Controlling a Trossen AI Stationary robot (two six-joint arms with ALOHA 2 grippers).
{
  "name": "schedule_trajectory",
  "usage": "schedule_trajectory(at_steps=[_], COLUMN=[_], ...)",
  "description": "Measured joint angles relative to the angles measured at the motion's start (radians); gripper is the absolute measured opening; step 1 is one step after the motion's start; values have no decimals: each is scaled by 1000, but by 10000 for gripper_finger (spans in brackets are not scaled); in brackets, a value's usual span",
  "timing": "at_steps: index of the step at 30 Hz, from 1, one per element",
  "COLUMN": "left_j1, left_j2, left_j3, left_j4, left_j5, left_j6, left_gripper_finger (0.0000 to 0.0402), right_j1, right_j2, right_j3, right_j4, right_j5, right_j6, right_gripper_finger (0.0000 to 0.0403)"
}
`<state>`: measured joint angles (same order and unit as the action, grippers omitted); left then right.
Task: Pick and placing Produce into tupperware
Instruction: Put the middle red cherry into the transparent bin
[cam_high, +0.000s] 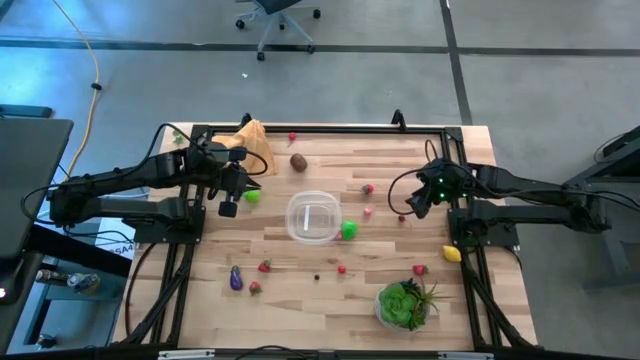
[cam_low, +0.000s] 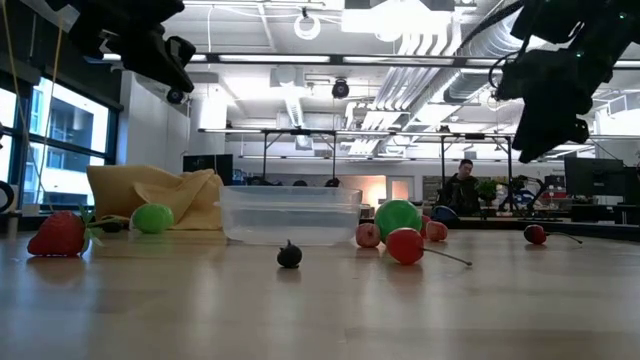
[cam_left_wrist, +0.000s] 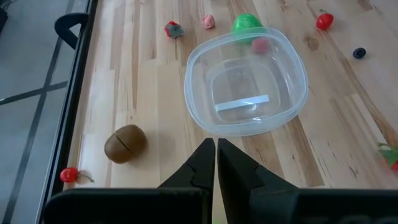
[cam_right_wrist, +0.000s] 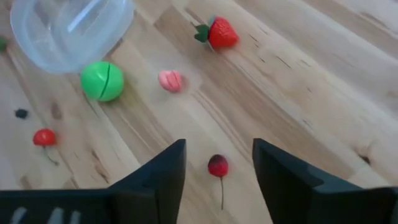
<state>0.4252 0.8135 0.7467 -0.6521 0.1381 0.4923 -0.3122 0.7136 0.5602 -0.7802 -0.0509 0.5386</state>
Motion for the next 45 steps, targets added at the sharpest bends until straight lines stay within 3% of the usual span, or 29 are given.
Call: schedule_trajectory(at_steps=[5, 20, 35, 45], left_j1=[0, 0, 0, 0], left_j2=[0, 0, 0, 0], left_j3=[0, 0, 0, 0], left_j4=[0, 0, 0, 0], left_j5=[0, 0, 0, 0], left_j6=[0, 0, 0, 0], left_gripper_finger=[10, 10, 10, 10], right_j1=[18, 131, 202, 273], right_j2=[40, 364, 559, 652], right_j3=[0, 0, 0, 4], right_j4=[-20, 38, 120, 158], right_j5=[-21, 51, 79, 167], right_j6=[13, -61, -94, -131], right_gripper_finger=[192, 192, 192, 192])
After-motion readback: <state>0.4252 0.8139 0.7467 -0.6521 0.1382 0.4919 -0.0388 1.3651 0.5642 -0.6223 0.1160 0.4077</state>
